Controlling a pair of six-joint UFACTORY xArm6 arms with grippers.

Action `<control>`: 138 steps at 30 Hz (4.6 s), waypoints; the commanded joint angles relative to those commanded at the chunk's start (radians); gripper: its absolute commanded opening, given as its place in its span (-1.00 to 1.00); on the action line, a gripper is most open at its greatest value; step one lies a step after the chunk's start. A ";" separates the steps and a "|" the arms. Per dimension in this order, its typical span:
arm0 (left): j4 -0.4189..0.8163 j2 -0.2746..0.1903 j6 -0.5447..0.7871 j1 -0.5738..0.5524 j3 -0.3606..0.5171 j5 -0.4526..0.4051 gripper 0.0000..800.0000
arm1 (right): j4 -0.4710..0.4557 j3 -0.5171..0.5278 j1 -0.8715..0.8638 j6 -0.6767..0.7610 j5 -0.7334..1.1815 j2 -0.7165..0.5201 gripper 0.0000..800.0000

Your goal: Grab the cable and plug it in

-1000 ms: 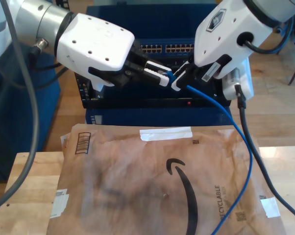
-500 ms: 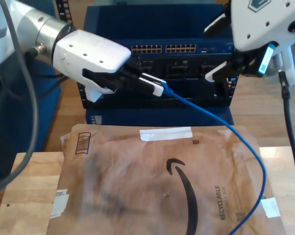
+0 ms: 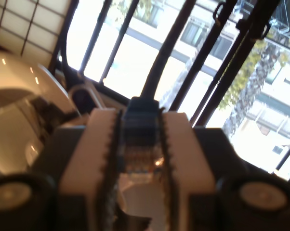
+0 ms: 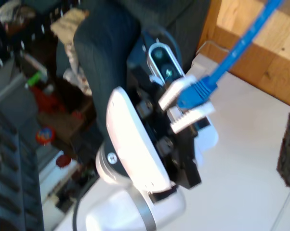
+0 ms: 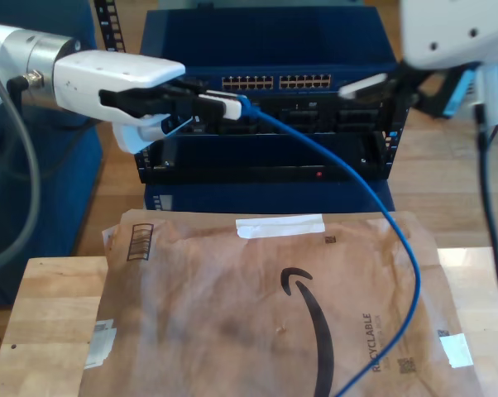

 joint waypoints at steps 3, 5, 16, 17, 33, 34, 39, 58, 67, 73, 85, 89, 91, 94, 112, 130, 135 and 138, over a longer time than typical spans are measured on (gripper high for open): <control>-0.002 0.000 -0.051 0.000 0.000 0.018 -0.99 | 0.000 0.077 0.049 -0.026 -0.129 -0.044 0.98; -0.002 0.000 -0.089 0.000 -0.005 0.044 -0.99 | 0.000 0.114 0.078 -0.029 -0.192 -0.057 0.98; -0.069 0.031 -0.158 0.011 -0.012 0.101 -0.99 | 0.000 0.269 0.129 -0.058 -0.394 -0.161 0.98; -0.083 0.037 -0.161 0.015 -0.012 0.107 -0.99 | 0.000 0.275 0.144 -0.060 -0.396 -0.161 0.98; -0.114 0.075 -0.180 0.023 -0.011 0.209 -0.99 | -0.002 0.325 0.324 -0.120 -0.551 -0.129 0.98; -0.114 0.075 -0.180 0.023 -0.009 0.210 -0.99 | -0.002 0.330 0.338 -0.126 -0.559 -0.126 0.98; -0.114 0.075 -0.180 0.023 -0.009 0.224 -0.99 | -0.005 0.353 0.358 -0.130 -0.609 -0.124 0.98; -0.115 0.074 -0.181 0.023 -0.005 0.247 -0.99 | 0.003 0.364 0.361 -0.120 -0.640 -0.117 -0.17; -0.114 0.075 -0.181 0.021 -0.002 0.249 -0.99 | 0.003 0.364 0.362 -0.120 -0.640 -0.117 -0.23; -0.112 0.075 -0.195 0.021 0.000 0.252 -0.99 | 0.003 0.364 0.362 -0.120 -0.641 -0.115 -0.23; -0.114 0.078 -0.222 0.020 0.002 0.256 -0.99 | 0.003 0.365 0.370 -0.120 -0.654 -0.114 -0.31; -0.114 0.078 -0.222 0.020 0.002 0.262 -0.99 | 0.003 0.368 0.370 -0.120 -0.654 -0.112 -0.40; -0.114 0.078 -0.222 0.018 0.002 0.264 -0.99 | 0.003 0.368 0.371 -0.120 -0.655 -0.114 -0.44; -0.112 0.078 -0.222 0.018 0.002 0.264 -0.99 | 0.005 0.368 0.371 -0.120 -0.657 -0.112 -0.50; -0.112 0.081 -0.222 0.018 0.005 0.264 -0.99 | 0.005 0.368 0.371 -0.118 -0.660 -0.114 -0.57; -0.204 0.075 -0.224 0.089 -0.026 0.216 0.51 | 0.002 0.328 0.364 0.017 -0.652 -0.058 -0.99; -0.157 0.075 -0.219 0.221 -0.121 0.135 0.67 | -0.006 0.299 0.302 0.017 -0.595 0.006 -1.00; -0.008 0.080 -0.213 0.265 -0.190 0.120 0.83 | -0.002 0.270 0.149 0.017 -0.479 0.032 -1.00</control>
